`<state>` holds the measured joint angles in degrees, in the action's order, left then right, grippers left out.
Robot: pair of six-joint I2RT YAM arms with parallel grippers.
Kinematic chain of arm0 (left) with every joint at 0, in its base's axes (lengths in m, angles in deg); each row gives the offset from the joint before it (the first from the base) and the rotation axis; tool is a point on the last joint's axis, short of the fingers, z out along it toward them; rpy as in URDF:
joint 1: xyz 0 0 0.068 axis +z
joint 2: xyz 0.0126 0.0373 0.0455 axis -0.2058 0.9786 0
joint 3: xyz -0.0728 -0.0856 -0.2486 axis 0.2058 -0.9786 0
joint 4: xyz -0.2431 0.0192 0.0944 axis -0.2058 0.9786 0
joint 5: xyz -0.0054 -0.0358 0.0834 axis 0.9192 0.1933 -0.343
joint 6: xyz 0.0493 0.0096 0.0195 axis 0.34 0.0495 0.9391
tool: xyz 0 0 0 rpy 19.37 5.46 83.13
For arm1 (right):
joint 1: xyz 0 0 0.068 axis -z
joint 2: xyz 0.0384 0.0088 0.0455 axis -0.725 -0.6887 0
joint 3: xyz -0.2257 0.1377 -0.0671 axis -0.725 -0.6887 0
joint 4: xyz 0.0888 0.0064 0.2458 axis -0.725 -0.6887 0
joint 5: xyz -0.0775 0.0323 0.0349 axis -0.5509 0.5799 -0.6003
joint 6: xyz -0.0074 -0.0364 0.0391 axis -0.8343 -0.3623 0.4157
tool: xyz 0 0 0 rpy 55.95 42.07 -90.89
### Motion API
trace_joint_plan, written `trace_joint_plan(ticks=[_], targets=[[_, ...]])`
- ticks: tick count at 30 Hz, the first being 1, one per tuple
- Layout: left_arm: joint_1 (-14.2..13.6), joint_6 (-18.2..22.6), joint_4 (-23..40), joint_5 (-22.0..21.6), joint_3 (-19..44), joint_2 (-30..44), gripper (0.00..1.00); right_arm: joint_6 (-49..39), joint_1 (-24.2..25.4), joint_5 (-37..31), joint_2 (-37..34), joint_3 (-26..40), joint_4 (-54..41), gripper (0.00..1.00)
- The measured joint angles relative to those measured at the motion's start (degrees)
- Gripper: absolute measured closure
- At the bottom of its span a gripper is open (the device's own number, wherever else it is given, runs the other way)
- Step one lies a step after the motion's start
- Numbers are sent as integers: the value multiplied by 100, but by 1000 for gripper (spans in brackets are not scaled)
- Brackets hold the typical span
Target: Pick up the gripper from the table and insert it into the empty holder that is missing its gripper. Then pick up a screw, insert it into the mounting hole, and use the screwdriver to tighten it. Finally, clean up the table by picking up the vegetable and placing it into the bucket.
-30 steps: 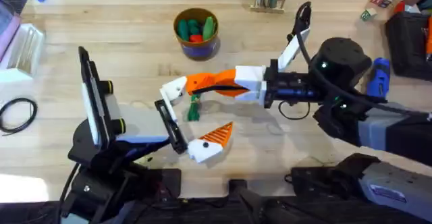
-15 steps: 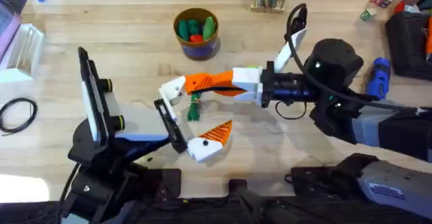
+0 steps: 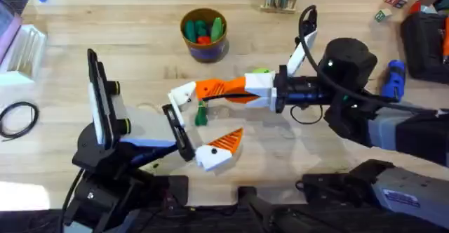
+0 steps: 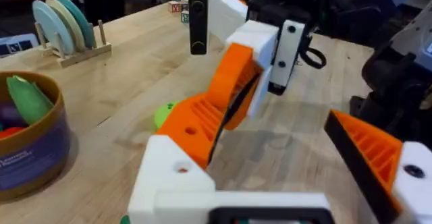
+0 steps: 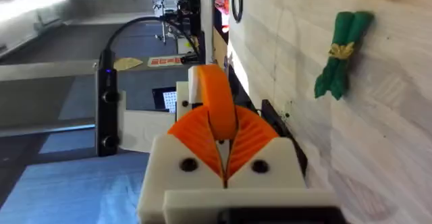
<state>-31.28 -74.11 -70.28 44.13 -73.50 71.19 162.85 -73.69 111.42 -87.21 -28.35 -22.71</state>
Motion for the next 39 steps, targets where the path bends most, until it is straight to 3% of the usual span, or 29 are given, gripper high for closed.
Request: trace_joint_plan(ticks=[24, 31, 39], targets=[[-28, 144, 0, 138, 0, -24, 15, -129, 351, 395, -76, -9, -228, 993], [-28, 163, -1, 138, 0, -24, 14, 140, 351, 439, -75, -15, 752, 993], [-26, 163, -2, 117, 0, -22, 14, 281, 291, 433, -76, -15, 464, 993]])
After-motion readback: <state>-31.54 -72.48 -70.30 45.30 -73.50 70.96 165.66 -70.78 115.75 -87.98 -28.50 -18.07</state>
